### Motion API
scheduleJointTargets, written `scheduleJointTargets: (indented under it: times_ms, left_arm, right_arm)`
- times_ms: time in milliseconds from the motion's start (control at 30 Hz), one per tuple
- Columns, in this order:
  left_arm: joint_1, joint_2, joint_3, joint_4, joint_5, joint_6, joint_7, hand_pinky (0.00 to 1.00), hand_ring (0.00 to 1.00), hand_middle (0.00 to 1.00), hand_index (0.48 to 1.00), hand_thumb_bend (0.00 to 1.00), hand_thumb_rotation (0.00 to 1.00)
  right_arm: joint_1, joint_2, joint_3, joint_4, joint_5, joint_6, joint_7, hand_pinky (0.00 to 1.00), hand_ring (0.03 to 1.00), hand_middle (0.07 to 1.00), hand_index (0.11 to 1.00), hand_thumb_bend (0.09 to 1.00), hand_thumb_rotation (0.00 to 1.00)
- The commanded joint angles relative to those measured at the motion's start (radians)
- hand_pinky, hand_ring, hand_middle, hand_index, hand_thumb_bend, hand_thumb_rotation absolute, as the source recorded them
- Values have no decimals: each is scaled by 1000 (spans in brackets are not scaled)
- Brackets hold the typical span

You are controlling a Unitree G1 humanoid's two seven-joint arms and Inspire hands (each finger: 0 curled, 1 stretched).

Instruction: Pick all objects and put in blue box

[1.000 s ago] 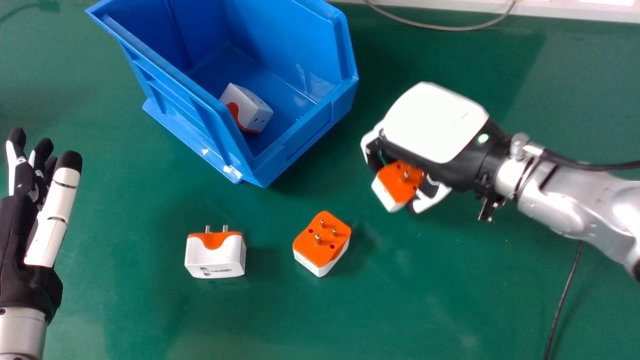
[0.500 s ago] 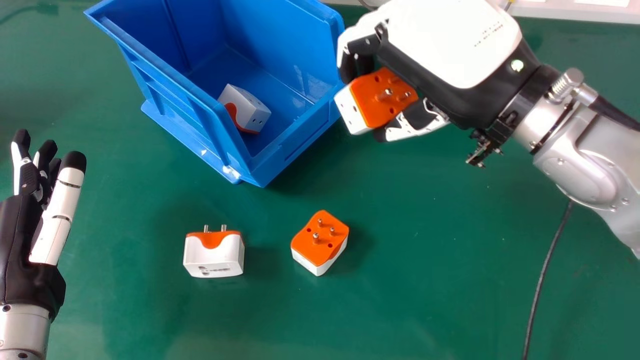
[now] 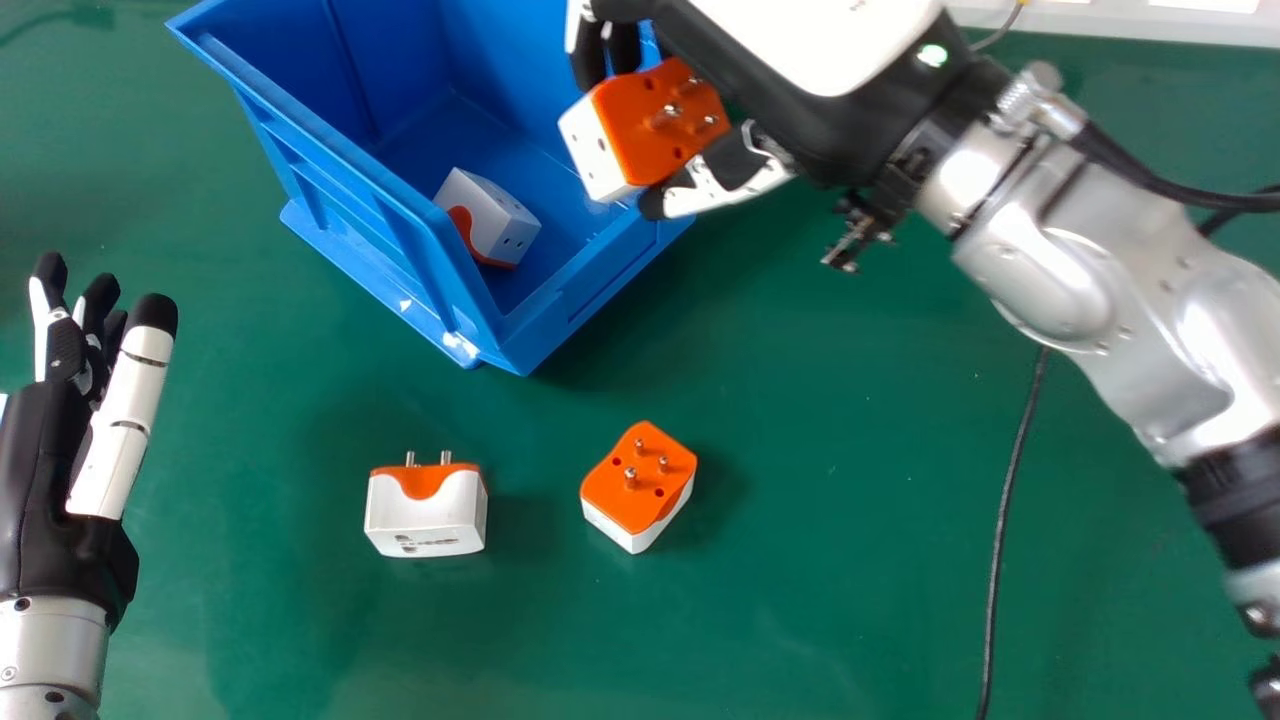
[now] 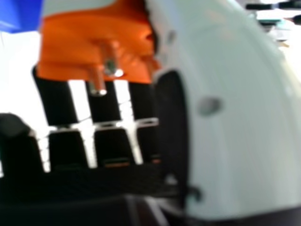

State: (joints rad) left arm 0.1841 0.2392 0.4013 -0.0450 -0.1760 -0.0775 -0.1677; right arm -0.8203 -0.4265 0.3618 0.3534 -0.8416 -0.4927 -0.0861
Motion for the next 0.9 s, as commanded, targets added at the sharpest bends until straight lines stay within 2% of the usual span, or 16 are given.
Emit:
scheduleJointTargets:
  times_ms: [0,200,400,533,733,867]
  left_arm:
    - [-7,13,4,1,1,-27,2,1000,1000,1000,1000,534,738]
    - [-9,16,3,10,3,-34,0,1000,1000,1000,1000,549,737]
    - [-4,17,0,5,5,-34,-1,1000,1000,1000,1000,561,737]
    - [-4,14,-4,-3,10,-32,2,1000,1000,1000,1000,571,738]
    - [-1,15,-4,0,10,-35,1,1000,1000,1000,1000,583,742]
    - [3,12,-6,-8,13,-35,4,1000,1000,1000,1000,585,743]
  right_arm:
    - [-83,25,9,39,-10,-11,-49,344,407,505,496,496,0]
    - [-181,89,49,180,-36,4,-80,344,409,505,495,497,0]
    - [-286,173,109,348,-69,64,-113,345,410,504,500,497,0]
    - [-348,224,146,461,-81,87,-152,349,412,503,500,497,0]
    - [-446,296,195,624,-85,106,-213,344,419,507,503,497,0]
    - [-501,344,222,719,-85,129,-249,340,423,510,505,496,0]
